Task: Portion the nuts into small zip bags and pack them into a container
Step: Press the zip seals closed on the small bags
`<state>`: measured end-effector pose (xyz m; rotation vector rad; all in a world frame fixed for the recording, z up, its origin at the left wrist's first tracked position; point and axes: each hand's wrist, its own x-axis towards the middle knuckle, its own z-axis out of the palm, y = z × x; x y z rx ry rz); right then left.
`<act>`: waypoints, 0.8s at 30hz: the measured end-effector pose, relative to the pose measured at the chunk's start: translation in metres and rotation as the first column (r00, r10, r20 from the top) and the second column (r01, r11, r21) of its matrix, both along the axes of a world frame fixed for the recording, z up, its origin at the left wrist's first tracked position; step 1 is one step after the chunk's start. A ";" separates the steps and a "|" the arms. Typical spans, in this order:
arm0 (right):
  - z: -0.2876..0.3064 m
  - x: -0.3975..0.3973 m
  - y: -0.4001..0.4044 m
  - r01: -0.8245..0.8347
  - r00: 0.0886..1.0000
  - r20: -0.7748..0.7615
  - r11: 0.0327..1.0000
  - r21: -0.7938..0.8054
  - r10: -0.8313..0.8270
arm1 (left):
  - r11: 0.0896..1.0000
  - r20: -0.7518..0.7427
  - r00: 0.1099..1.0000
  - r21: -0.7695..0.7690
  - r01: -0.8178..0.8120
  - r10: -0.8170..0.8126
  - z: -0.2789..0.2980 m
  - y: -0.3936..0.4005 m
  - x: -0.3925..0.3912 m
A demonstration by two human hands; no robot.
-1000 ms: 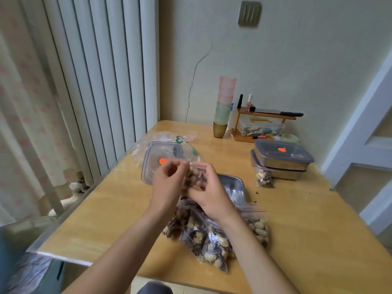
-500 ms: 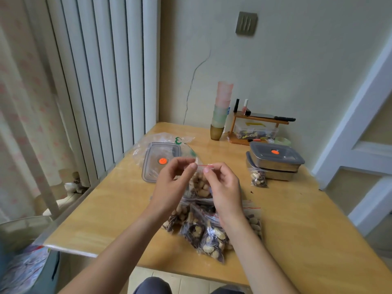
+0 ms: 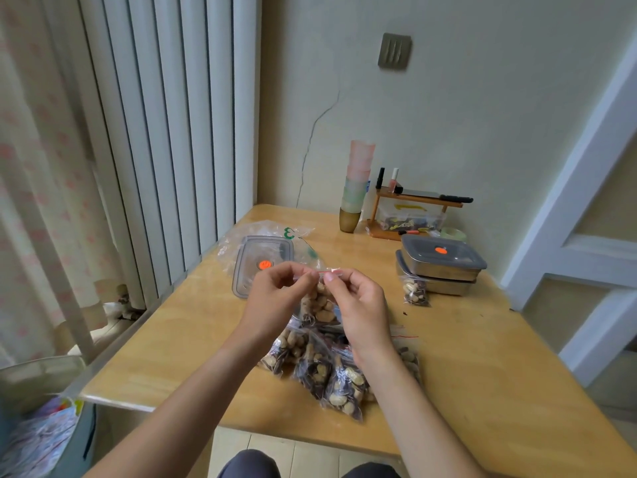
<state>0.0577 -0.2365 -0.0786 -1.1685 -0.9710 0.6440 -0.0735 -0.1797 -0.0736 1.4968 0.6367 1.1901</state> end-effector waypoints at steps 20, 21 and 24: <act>0.000 -0.002 0.003 0.071 0.987 0.149 0.994 -0.085 -0.058 | 0.987 -0.097 0.986 0.106 -0.125 0.135 -0.003 0.003 -0.009; 0.000 -0.001 0.003 0.071 0.987 0.148 0.994 -0.083 -0.059 | 0.985 -0.100 0.985 0.114 -0.128 0.140 -0.004 0.004 -0.010; -0.002 0.000 0.004 0.080 0.987 0.142 0.994 -0.080 -0.068 | 0.987 -0.108 0.987 0.120 -0.110 0.123 -0.004 0.004 -0.010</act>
